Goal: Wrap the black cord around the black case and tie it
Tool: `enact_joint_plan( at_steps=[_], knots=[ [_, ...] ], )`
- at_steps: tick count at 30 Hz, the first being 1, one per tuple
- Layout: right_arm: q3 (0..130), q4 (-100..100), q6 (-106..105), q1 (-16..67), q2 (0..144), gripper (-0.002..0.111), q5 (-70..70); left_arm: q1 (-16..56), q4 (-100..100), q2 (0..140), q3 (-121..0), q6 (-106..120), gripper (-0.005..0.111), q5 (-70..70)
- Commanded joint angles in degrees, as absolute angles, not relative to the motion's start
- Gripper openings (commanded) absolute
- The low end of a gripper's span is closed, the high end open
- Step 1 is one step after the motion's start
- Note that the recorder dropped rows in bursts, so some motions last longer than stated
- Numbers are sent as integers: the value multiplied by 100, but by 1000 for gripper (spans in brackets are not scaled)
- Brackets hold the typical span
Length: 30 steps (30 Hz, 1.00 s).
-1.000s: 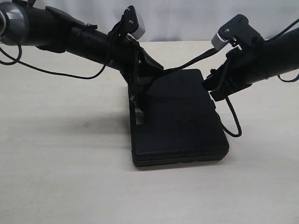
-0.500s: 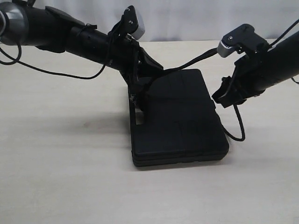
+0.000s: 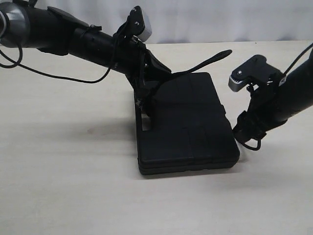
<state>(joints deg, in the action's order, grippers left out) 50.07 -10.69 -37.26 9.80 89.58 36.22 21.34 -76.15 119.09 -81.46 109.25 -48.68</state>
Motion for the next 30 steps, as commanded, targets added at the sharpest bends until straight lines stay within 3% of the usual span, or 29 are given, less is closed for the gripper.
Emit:
enact_joint_plan(
  at_steps=[1,8,13,17,23,28,30],
  knots=[
    [4784,-391,-2982,1209,8929,58,3221,2134,-7700,11852,-8137,10942,0,-4936],
    [4760,645,-1377,1209,8929,55,3318,2134,-7700,11852,-8137,10942,0,-4936],
    [4794,673,-1596,1570,8815,23,3305,2134,-7700,11852,-8137,10942,0,-4936],
    [4794,696,-1998,2080,8654,4,3283,2134,-7711,11852,-8137,10942,0,-4936],
    [4794,1658,-1964,2609,8291,4,3242,2134,-7711,11852,-8137,10942,0,-4936],
    [4889,1968,-2128,2244,8432,4,2915,2134,-7608,11852,-8137,11057,0,-4983],
    [5441,1124,-2932,2067,8754,4,3607,2134,-7488,11852,-8137,11096,0,-5049]
  ],
)
